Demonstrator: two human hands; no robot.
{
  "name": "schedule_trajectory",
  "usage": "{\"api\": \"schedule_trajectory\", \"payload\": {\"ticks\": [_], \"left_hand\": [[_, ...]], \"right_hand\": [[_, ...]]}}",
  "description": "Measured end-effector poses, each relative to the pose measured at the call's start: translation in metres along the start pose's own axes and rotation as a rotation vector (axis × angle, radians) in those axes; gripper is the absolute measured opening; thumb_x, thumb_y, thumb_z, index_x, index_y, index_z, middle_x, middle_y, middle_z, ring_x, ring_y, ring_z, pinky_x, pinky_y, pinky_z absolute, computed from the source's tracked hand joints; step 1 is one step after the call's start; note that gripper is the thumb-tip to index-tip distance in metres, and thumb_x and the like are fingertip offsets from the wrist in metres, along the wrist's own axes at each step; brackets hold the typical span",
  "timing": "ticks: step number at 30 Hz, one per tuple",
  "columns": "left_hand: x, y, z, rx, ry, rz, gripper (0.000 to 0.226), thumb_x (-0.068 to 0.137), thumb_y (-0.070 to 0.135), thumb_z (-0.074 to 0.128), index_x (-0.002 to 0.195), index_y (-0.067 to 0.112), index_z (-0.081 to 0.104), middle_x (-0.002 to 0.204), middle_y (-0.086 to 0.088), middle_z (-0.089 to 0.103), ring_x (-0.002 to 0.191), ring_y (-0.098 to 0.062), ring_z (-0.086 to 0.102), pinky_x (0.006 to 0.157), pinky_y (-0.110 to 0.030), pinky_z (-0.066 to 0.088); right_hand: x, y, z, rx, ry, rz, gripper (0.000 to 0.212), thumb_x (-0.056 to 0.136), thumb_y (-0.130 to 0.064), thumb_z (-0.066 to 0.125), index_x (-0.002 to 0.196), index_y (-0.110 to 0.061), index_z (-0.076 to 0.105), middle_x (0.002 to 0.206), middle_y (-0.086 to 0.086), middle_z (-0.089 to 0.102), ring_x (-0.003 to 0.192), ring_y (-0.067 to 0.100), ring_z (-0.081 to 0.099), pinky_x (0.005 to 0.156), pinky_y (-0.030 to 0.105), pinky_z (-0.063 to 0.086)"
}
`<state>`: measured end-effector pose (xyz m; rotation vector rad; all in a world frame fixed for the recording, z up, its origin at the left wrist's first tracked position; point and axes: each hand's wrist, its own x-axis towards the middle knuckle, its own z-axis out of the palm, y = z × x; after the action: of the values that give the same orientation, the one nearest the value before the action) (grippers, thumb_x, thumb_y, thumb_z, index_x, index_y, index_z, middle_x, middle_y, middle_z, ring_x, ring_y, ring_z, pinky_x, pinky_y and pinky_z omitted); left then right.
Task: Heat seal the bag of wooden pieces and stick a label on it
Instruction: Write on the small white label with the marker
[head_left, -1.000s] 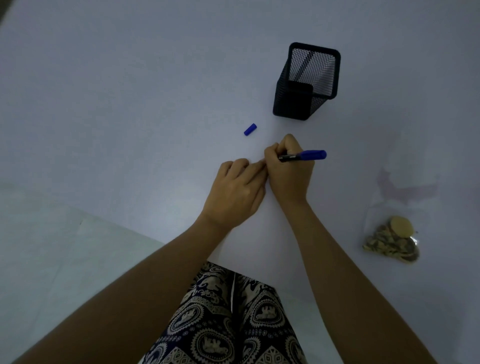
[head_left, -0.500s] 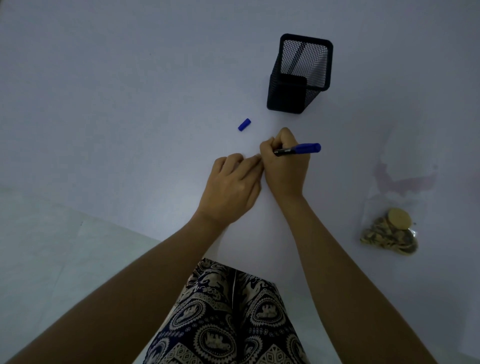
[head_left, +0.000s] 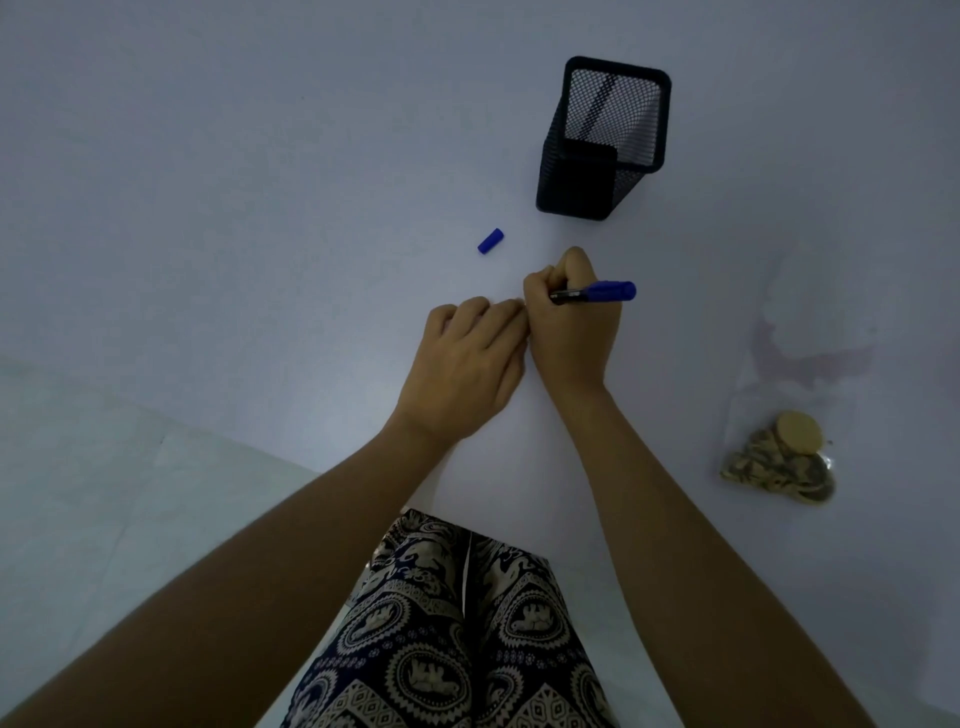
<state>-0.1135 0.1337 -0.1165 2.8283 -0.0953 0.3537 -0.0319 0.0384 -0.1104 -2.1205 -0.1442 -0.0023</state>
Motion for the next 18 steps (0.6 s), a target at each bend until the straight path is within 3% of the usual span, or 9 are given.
{"api": "schedule_trajectory", "payload": {"ticks": [3, 6, 15, 18], "left_hand": [[0.0007, -0.0001, -0.0016, -0.004, -0.032, -0.014, 0.030, 0.093, 0.025, 0.051, 0.118, 0.013, 0.062, 0.119, -0.003, 0.064, 0.106, -0.022, 0.052, 0.085, -0.037, 0.040], [0.0012, 0.0001, -0.0025, 0.017, -0.042, -0.009, 0.029, 0.093, 0.025, 0.051, 0.116, 0.014, 0.063, 0.120, -0.003, 0.063, 0.107, -0.021, 0.050, 0.086, -0.036, 0.038], [0.0011, -0.0007, -0.0020, 0.004, -0.032, 0.017, 0.029, 0.092, 0.020, 0.052, 0.117, 0.010, 0.062, 0.122, -0.005, 0.062, 0.108, -0.021, 0.049, 0.086, -0.037, 0.039], [0.0010, -0.0005, -0.0016, 0.008, -0.037, 0.009, 0.030, 0.092, 0.021, 0.052, 0.118, 0.011, 0.063, 0.123, -0.005, 0.063, 0.107, -0.022, 0.052, 0.086, -0.036, 0.039]], "right_hand": [[-0.0006, -0.0019, -0.0005, -0.026, 0.021, 0.010, 0.023, 0.084, -0.003, 0.056, 0.069, -0.012, 0.041, 0.056, 0.001, 0.047, 0.049, 0.018, 0.047, 0.046, 0.029, 0.041], [0.0000, -0.0016, -0.0010, -0.027, 0.035, 0.000, 0.023, 0.084, -0.003, 0.056, 0.069, -0.013, 0.041, 0.056, -0.001, 0.046, 0.049, 0.016, 0.046, 0.047, 0.030, 0.042], [0.0001, 0.0009, 0.0013, -0.038, 0.051, -0.051, 0.027, 0.086, -0.004, 0.055, 0.068, -0.016, 0.038, 0.054, -0.015, 0.037, 0.046, 0.006, 0.038, 0.047, 0.014, 0.035], [-0.0003, 0.0012, 0.0012, -0.035, 0.058, -0.028, 0.026, 0.085, -0.005, 0.055, 0.069, -0.016, 0.038, 0.055, -0.012, 0.039, 0.048, 0.011, 0.042, 0.047, 0.023, 0.040]]}}
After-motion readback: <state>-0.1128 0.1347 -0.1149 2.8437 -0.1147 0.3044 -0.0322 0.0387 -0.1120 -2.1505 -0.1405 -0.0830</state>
